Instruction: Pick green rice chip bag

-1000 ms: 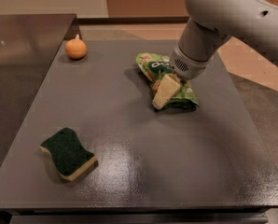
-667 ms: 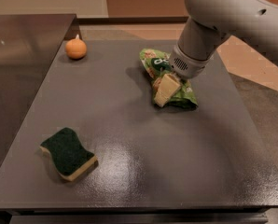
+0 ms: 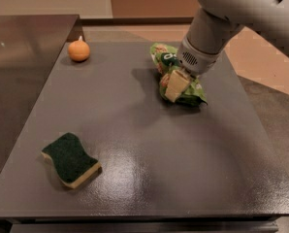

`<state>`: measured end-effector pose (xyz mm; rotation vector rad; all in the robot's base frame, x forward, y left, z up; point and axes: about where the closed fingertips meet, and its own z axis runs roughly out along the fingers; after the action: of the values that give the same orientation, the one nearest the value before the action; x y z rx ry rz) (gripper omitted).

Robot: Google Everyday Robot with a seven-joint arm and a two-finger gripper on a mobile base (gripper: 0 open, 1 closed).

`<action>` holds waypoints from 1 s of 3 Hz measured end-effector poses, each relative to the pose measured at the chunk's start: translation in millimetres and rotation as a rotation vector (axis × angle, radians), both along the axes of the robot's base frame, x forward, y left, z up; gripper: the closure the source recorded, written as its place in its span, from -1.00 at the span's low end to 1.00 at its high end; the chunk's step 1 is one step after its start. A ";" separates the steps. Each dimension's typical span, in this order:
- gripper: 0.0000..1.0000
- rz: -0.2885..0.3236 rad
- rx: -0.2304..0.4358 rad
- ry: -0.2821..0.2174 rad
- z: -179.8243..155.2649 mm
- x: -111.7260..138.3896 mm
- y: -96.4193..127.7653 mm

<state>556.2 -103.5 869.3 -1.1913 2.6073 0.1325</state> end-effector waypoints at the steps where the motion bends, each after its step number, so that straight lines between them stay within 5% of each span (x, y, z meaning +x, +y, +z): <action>1: 1.00 0.024 0.003 -0.041 24.5 2.3 0.3; 3: 1.00 0.107 0.021 -0.150 96.5 1.1 -7.3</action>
Offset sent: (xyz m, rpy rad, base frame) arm 0.0038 -0.0073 0.1088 0.0246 -0.1657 0.1164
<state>557.3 -110.8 965.8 -1.2822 2.4093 0.0872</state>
